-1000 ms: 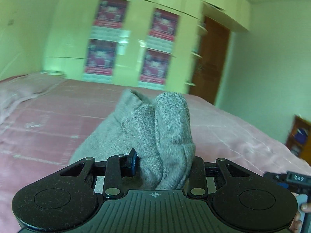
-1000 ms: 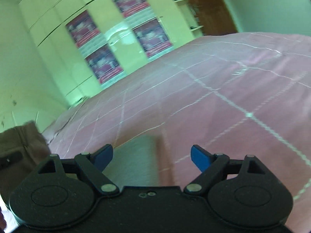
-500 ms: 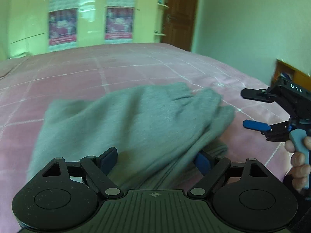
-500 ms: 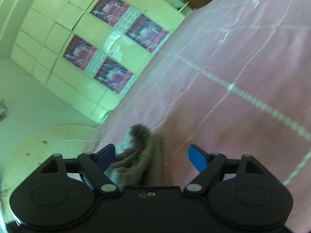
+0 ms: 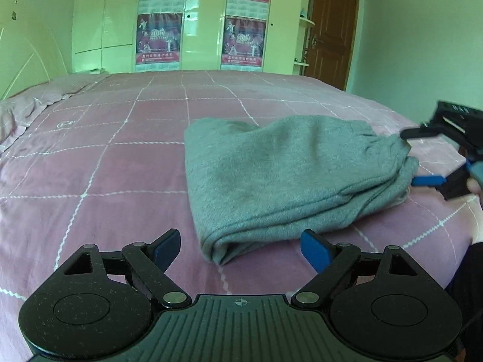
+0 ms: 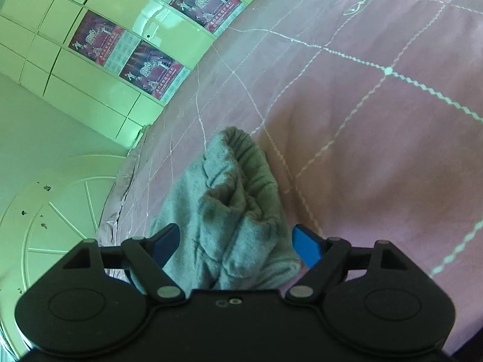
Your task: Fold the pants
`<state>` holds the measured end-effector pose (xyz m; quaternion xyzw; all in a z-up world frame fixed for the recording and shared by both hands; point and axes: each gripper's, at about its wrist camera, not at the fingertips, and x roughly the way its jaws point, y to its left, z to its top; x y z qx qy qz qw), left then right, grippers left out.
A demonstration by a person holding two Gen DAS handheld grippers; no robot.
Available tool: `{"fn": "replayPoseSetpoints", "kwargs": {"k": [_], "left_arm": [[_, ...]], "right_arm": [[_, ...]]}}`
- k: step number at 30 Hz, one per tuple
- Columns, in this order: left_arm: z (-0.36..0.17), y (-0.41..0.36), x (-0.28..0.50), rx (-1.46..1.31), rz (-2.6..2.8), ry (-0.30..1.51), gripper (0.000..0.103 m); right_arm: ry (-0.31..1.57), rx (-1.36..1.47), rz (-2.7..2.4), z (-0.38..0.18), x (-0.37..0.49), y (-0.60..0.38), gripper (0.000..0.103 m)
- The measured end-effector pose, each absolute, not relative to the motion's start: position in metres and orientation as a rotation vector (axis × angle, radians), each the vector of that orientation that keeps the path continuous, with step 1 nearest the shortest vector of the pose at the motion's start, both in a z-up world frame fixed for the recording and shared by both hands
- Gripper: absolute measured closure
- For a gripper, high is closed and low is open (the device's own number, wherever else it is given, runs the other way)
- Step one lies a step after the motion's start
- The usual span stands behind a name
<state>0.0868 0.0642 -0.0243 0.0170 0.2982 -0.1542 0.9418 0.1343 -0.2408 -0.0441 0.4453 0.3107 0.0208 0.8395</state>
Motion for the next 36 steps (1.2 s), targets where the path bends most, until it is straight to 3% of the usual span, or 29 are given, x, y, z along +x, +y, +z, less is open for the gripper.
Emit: {"fn": "replayPoseSetpoints", "kwargs": {"k": [2, 3, 4, 5, 6, 8, 15, 18, 21, 24, 25, 36], "left_arm": [[-0.028, 0.065, 0.085, 0.058, -0.312, 0.610, 0.017], [-0.030, 0.068, 0.082, 0.060, -0.310, 0.613, 0.017], [-0.032, 0.068, 0.084, 0.051, -0.304, 0.615, 0.017], [-0.033, 0.067, 0.086, 0.039, -0.299, 0.616, 0.017], [-0.034, 0.069, 0.086, 0.026, -0.297, 0.616, 0.017], [-0.034, 0.070, 0.085, 0.007, -0.297, 0.609, 0.017], [-0.038, 0.037, 0.118, 0.167, -0.245, 0.636, 0.017], [-0.038, 0.077, 0.126, -0.028, -0.043, 0.608, 0.016], [-0.050, 0.108, 0.124, -0.241, -0.054, 0.631, 0.015], [-0.055, 0.103, 0.123, -0.217, -0.038, 0.623, 0.015], [-0.054, 0.101, 0.124, -0.220, -0.044, 0.620, 0.014], [-0.056, 0.103, 0.123, -0.219, -0.035, 0.623, 0.014]], "right_arm": [[0.669, 0.918, 0.020, -0.041, 0.143, -0.235, 0.031], [0.689, 0.894, 0.015, -0.040, 0.148, -0.231, 0.038], [0.718, 0.855, 0.002, -0.039, 0.154, -0.227, 0.046], [0.736, 0.816, -0.014, -0.039, 0.159, -0.222, 0.067], [0.737, 0.781, -0.011, -0.036, 0.162, -0.219, 0.076], [0.724, 0.718, 0.018, -0.027, 0.164, -0.211, 0.080], [0.482, 0.828, 0.288, 0.041, 0.166, -0.182, 0.083], [0.386, 0.815, 0.361, 0.068, 0.157, -0.184, 0.083], [0.440, 0.704, 0.260, 0.034, 0.156, -0.195, 0.083], [0.769, 0.830, 0.058, -0.073, 0.184, -0.225, 0.082], [0.709, 0.915, 0.085, -0.088, 0.176, -0.237, 0.082], [0.593, 0.851, 0.200, -0.044, 0.166, -0.233, 0.082]]}}
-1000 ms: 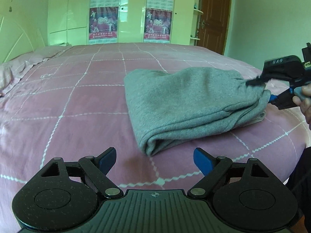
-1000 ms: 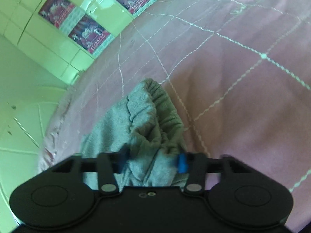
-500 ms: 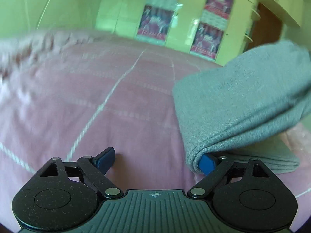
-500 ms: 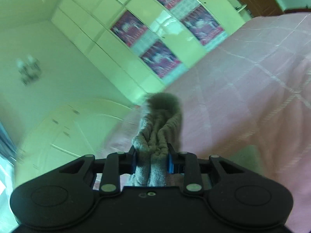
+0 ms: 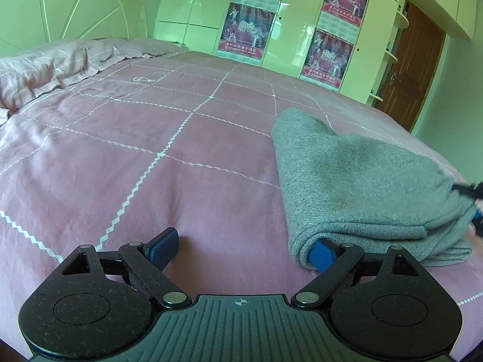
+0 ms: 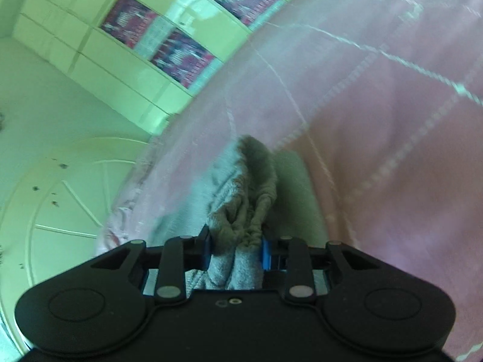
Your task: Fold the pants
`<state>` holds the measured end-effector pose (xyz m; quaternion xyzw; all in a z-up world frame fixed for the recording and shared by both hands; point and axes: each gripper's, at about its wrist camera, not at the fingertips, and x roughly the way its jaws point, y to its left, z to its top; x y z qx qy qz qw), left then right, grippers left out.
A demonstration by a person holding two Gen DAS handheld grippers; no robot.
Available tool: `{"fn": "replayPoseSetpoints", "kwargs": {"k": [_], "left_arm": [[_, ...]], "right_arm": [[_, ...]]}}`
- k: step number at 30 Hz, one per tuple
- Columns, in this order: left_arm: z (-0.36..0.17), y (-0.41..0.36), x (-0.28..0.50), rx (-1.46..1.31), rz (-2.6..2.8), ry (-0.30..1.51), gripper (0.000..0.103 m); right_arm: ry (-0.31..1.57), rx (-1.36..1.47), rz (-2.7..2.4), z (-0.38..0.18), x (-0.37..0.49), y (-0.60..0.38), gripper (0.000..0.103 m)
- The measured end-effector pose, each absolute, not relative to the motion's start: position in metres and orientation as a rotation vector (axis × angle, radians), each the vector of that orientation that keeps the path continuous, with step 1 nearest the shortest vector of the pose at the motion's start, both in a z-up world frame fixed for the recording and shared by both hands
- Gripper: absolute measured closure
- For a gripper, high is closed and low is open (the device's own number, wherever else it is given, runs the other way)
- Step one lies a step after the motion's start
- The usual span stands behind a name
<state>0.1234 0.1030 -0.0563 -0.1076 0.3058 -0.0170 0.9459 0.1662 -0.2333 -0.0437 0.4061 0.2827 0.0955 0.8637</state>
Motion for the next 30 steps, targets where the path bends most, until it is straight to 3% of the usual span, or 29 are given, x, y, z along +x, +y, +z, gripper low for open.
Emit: {"fn": "replayPoseSetpoints", "kwargs": {"k": [4, 7, 8, 19, 24, 30], "left_arm": [[-0.056, 0.100, 0.123, -0.196, -0.043, 0.625, 0.008], [-0.056, 0.096, 0.125, -0.169, -0.042, 0.632, 0.007], [-0.056, 0.096, 0.125, -0.167, -0.043, 0.634, 0.006], [-0.056, 0.094, 0.122, -0.172, -0.043, 0.641, 0.006], [-0.054, 0.094, 0.120, -0.172, -0.038, 0.650, 0.000], [-0.039, 0.114, 0.101, -0.191, -0.052, 0.660, 0.000]], "right_arm": [[0.505, 0.854, 0.212, -0.033, 0.160, -0.242, 0.082], [0.716, 0.933, 0.097, -0.089, 0.178, -0.254, 0.081], [0.679, 0.981, 0.117, -0.096, 0.174, -0.260, 0.081], [0.673, 0.941, 0.135, -0.091, 0.172, -0.258, 0.077], [0.661, 0.889, 0.125, -0.077, 0.161, -0.256, 0.059], [0.578, 0.727, 0.075, -0.051, 0.147, -0.260, 0.061]]}}
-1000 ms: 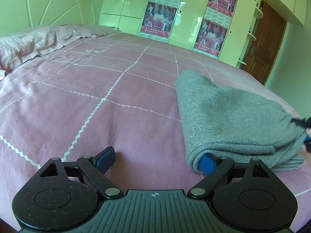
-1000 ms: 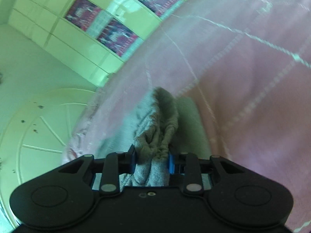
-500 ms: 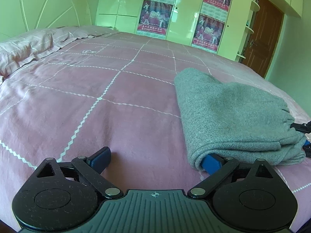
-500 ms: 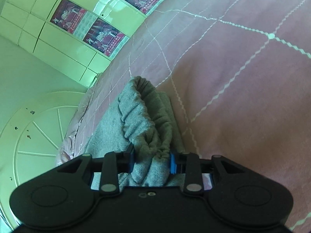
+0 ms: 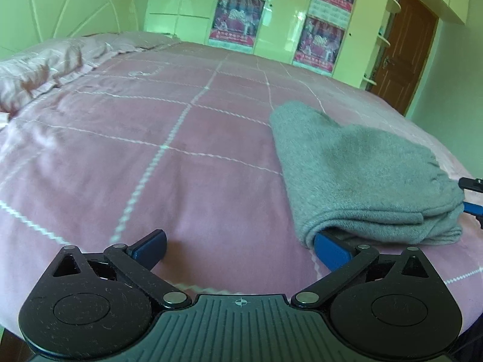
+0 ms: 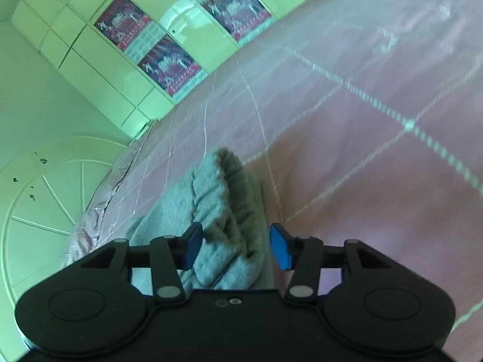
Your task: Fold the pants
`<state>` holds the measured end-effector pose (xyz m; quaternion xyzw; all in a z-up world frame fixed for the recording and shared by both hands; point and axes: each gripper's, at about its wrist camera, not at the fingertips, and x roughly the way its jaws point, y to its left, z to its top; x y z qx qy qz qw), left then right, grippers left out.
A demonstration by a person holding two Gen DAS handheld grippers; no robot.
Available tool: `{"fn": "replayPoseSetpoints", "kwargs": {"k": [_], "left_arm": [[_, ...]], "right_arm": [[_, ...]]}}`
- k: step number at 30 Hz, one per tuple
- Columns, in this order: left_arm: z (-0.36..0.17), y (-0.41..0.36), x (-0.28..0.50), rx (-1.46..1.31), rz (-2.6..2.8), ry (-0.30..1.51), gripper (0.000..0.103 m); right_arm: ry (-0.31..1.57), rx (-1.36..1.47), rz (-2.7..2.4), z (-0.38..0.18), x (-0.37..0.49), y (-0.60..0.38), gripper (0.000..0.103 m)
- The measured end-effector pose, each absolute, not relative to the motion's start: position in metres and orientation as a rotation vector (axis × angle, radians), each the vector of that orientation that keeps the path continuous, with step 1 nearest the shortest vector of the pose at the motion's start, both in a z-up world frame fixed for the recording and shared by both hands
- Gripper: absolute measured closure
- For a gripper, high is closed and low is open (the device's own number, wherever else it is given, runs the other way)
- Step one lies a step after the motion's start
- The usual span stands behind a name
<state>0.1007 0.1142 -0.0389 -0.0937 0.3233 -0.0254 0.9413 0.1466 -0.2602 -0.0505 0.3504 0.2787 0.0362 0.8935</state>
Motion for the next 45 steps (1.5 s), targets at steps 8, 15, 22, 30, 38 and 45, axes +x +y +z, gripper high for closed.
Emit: {"fn": "replayPoseSetpoints", "kwargs": {"k": [8, 15, 22, 30, 38, 45], "left_arm": [[0.020, 0.116, 0.162, -0.319, -0.103, 0.477, 0.000], [0.000, 0.045, 0.273, -0.080, -0.123, 0.646, 0.000], [-0.048, 0.069, 0.296, -0.209, -0.139, 0.788, 0.000], [-0.037, 0.107, 0.267, -0.326, -0.148, 0.776, 0.000], [-0.056, 0.117, 0.259, -0.562, -0.406, 0.853, 0.000], [-0.071, 0.093, 0.269, -0.571, -0.472, 0.930, 0.000]], "right_arm": [[0.471, 0.692, 0.172, -0.025, 0.188, -0.239, 0.065], [0.670, 0.534, 0.173, -0.044, 0.242, -0.209, 0.081], [0.676, 0.499, 0.178, -0.058, 0.224, -0.233, 0.103], [0.590, 0.532, 0.124, -0.034, 0.195, -0.253, 0.042], [0.768, 0.834, 0.263, -0.084, 0.192, -0.286, 0.038], [0.793, 0.915, 0.311, -0.094, 0.198, -0.282, 0.017]]}}
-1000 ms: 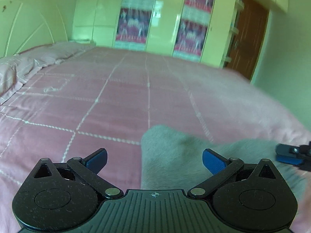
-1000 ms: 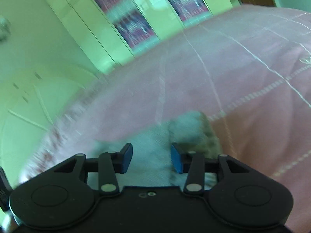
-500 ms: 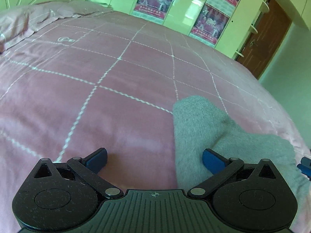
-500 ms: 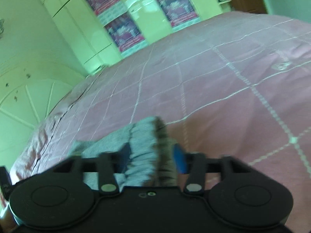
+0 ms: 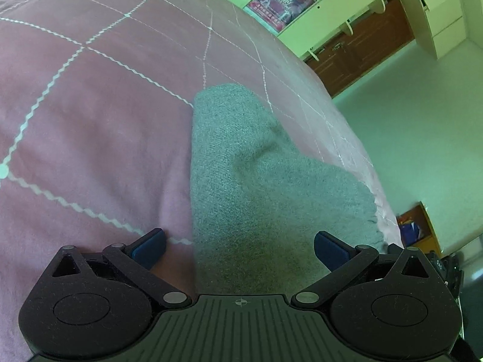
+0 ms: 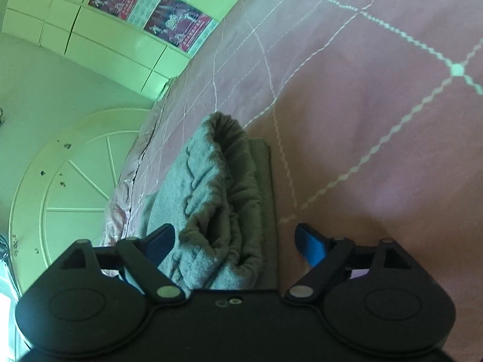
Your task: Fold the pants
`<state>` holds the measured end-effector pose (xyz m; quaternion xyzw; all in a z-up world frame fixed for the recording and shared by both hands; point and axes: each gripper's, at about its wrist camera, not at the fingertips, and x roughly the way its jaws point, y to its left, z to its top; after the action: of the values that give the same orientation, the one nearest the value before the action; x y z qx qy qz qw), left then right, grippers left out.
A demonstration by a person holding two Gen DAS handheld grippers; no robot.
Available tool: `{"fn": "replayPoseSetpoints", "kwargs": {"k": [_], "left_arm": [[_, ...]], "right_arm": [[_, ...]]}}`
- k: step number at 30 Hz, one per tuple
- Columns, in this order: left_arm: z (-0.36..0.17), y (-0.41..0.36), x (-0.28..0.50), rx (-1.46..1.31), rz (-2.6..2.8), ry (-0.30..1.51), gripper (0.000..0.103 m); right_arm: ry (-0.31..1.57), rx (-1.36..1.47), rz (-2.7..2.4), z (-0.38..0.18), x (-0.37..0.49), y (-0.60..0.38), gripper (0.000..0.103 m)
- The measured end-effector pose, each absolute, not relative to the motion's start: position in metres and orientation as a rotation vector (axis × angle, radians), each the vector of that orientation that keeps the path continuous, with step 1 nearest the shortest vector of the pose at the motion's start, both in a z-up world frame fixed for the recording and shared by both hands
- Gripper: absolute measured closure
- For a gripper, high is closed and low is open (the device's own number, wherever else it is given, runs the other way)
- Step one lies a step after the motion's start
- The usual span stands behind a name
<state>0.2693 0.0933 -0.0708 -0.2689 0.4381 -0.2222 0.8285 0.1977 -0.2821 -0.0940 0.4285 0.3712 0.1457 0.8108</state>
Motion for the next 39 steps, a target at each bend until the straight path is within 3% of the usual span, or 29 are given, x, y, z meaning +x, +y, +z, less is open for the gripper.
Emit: {"fn": "replayPoseSetpoints", "kwargs": {"k": [7, 9, 10, 20, 21, 22, 23, 26, 32, 39], "left_arm": [[-0.076, 0.091, 0.277, -0.621, -0.466, 0.924, 0.002], [-0.079, 0.093, 0.277, -0.623, -0.453, 0.926, 0.030], [-0.085, 0.100, 0.276, -0.665, -0.461, 0.945, 0.056], [-0.119, 0.095, 0.293, -0.910, -0.509, 0.932, 0.056], [-0.122, 0.091, 0.294, -0.925, -0.508, 0.925, 0.056], [-0.122, 0.087, 0.294, -0.914, -0.510, 0.922, 0.056], [-0.120, 0.083, 0.293, -0.884, -0.513, 0.919, 0.058], [-0.120, 0.085, 0.284, -0.922, -0.545, 0.890, 0.077], [-0.093, 0.090, 0.281, -0.975, -0.600, 0.761, 0.077], [-0.051, 0.122, 0.351, -0.957, -0.611, 0.641, 0.077]], "right_arm": [[0.807, 0.946, 0.348, -0.097, 0.204, -0.283, 0.007], [0.814, 0.953, 0.351, -0.098, 0.205, -0.285, 0.006], [0.820, 0.956, 0.351, -0.098, 0.206, -0.285, 0.006], [0.870, 0.998, 0.408, -0.105, 0.233, -0.273, 0.005], [0.862, 0.996, 0.416, -0.104, 0.236, -0.270, 0.010], [0.847, 0.992, 0.417, -0.104, 0.237, -0.268, 0.022], [0.857, 0.981, 0.401, -0.104, 0.237, -0.267, 0.061], [0.797, 0.949, 0.443, -0.094, 0.226, -0.266, 0.066], [0.701, 0.889, 0.566, -0.047, 0.231, -0.259, 0.066], [0.677, 0.866, 0.627, -0.014, 0.324, -0.256, 0.066]]}}
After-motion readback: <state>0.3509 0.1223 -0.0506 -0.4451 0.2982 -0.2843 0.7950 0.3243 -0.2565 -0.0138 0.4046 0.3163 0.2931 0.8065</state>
